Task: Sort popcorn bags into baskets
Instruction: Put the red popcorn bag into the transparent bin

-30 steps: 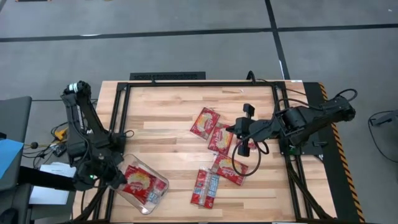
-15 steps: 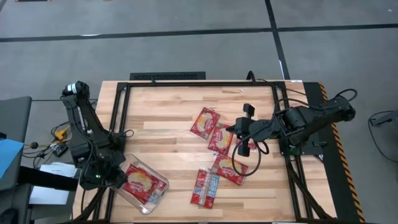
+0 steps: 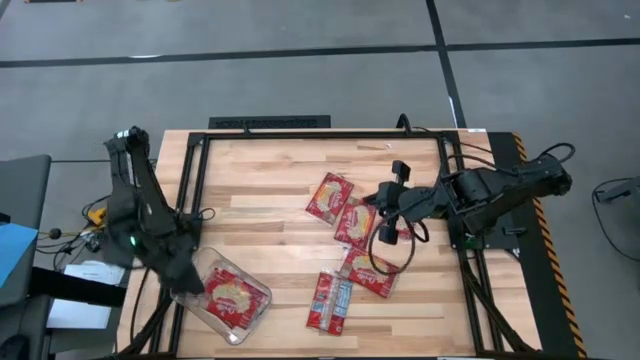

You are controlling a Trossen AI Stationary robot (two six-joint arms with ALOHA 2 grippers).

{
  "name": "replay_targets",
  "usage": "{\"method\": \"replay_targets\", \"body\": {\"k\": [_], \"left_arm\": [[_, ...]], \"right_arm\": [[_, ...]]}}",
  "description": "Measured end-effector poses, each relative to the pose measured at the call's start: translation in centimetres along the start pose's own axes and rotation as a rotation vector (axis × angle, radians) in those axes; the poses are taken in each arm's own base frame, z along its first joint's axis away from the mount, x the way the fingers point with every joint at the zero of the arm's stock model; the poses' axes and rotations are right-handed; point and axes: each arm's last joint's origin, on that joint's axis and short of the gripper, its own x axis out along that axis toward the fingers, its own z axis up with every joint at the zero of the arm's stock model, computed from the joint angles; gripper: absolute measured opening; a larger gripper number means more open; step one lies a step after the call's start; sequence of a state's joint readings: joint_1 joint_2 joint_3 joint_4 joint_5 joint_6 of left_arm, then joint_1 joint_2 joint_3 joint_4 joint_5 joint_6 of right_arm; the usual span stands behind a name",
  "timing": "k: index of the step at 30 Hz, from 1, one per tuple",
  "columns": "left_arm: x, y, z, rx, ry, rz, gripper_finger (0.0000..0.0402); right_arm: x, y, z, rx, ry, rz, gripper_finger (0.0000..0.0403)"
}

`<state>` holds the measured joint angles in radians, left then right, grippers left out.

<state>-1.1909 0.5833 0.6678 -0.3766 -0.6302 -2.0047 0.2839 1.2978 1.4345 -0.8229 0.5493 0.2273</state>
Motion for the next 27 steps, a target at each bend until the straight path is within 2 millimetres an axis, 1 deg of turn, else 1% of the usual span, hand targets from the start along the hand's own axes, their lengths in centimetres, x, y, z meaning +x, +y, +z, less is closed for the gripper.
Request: {"method": "replay_targets", "body": {"k": [3, 5, 7, 9, 11, 13, 16, 19, 21, 22, 26, 27], "left_arm": [[-1.3, -2.3, 1.8, 0.129, -0.271, -0.156, 0.0250], [-1.8, -3.4, 3.0, 0.239, -0.501, -0.198, 0.0243], [-2.3, -3.7, 4.2, 0.319, -0.706, -0.191, 0.0233], [-2.7, -3.7, 5.3, 0.348, -0.810, -0.163, 0.0220], [-2.7, -3.6, 6.3, 0.351, -0.886, -0.127, 0.0201], [-2.4, -3.5, 7.0, 0.369, -0.918, -0.074, 0.0174], [-1.8, -3.6, 7.9, 0.403, -0.907, -0.007, 0.0118], [-1.0, -3.6, 8.9, 0.436, -0.890, 0.065, 0.0053], [-0.3, -3.6, 9.5, 0.465, -0.876, 0.121, 0.0016], [-0.1, -3.6, 9.8, 0.474, -0.874, 0.142, 0.0009], [0.8, -3.6, 11.2, 0.496, -0.852, 0.223, 0.0008], [0.9, -3.6, 11.5, 0.502, -0.834, 0.240, 0.0006]], "right_arm": [[1.8, -0.7, 0.3, 0.041, 0.017, -0.052, 0.0033], [3.4, -1.0, 0.0, 0.031, 0.066, -0.083, 0.0025], [5.7, -1.4, 0.4, 0.038, 0.071, -0.123, 0.0017], [8.4, -2.3, 0.0, 0.021, 0.140, -0.142, 0.0010], [11.7, -3.4, -0.4, 0.026, 0.193, -0.086, 0.0007], [14.6, -4.7, -0.9, 0.051, 0.238, 0.010, 0.0007], [17.9, -6.0, -1.8, 0.105, 0.275, 0.081, 0.0006], [21.0, -5.3, -3.3, 0.096, 0.340, 0.114, 0.0005], [22.6, -4.6, -4.6, 0.073, 0.399, 0.121, 0.0005], [23.5, -4.1, -5.0, 0.067, 0.406, 0.129, 0.0005], [26.3, -2.4, -7.4, 0.059, 0.484, 0.135, 0.0007], [26.8, -2.1, -7.9, 0.060, 0.497, 0.136, 0.0007]]}}
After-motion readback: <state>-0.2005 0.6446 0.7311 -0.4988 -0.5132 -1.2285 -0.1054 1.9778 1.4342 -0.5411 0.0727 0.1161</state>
